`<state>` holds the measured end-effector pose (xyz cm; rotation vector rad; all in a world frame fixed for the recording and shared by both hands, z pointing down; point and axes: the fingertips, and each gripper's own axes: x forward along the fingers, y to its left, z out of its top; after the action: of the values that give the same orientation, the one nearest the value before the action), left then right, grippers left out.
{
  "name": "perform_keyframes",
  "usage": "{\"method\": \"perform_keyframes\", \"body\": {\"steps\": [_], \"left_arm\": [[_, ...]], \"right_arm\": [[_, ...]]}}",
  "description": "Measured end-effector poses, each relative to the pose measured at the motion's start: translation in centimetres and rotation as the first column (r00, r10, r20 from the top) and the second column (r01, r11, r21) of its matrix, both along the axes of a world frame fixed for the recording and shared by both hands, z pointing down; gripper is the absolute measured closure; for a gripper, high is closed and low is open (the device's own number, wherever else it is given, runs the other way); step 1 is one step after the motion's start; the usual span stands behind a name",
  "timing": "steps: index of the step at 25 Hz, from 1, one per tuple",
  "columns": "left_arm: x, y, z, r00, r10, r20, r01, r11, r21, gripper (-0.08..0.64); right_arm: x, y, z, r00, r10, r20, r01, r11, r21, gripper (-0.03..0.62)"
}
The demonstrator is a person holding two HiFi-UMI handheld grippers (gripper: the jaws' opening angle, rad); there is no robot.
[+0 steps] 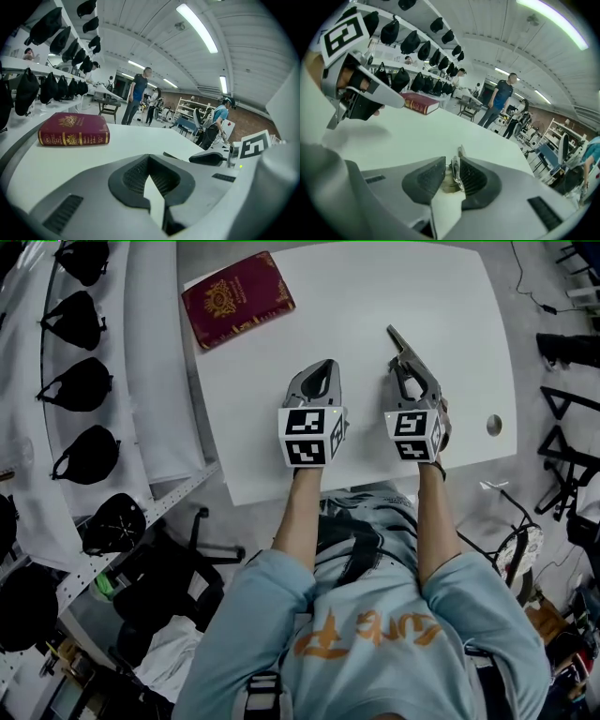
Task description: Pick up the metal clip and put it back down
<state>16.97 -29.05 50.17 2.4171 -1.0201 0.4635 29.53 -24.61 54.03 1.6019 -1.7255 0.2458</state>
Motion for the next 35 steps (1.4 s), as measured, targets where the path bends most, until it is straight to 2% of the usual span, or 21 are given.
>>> {"method": "perform_keyframes", "body": {"steps": [5, 10, 16, 20, 28, 35], "left_arm": [[-1.9, 0.2, -2.1, 1.0, 0.006, -0.026, -0.005, 0.999, 0.046, 0.555], [-3.5, 0.8, -4.9, 0.998, 0.023, -0.052, -0.018, 0.995, 0.103, 0.555], [-6.1, 1.0, -9.0, 0.997, 0.027, -0.074, -0.012, 0.98, 0.201, 0.555], [-8.4, 0.7, -12.1, 0.996, 0.012, -0.088, 0.013, 0.962, 0.274, 0.555], [-12.1, -0.1, -17.0, 0.992, -0.033, -0.125, 0.08, 0.917, 0.39, 0.555], [-13.0, -0.4, -17.7, 0.988, -0.046, -0.149, 0.102, 0.91, 0.401, 0.555]], "right_arm": [[-1.5, 0.3, -3.1, 0.991, 0.073, 0.112, -0.084, 0.992, 0.097, 0.508], [-3.4, 0.5, -7.5, 0.969, 0.085, 0.232, -0.135, 0.969, 0.207, 0.529], [-5.8, 0.5, -12.9, 0.923, 0.029, 0.383, -0.172, 0.923, 0.345, 0.552], [-7.2, 0.1, -15.9, 0.89, -0.027, 0.454, -0.186, 0.89, 0.417, 0.56], [-9.7, -1.9, -20.6, 0.88, -0.088, 0.468, -0.167, 0.864, 0.476, 0.563], [-10.4, -2.2, -22.8, 0.894, -0.107, 0.435, -0.145, 0.849, 0.508, 0.563]]}}
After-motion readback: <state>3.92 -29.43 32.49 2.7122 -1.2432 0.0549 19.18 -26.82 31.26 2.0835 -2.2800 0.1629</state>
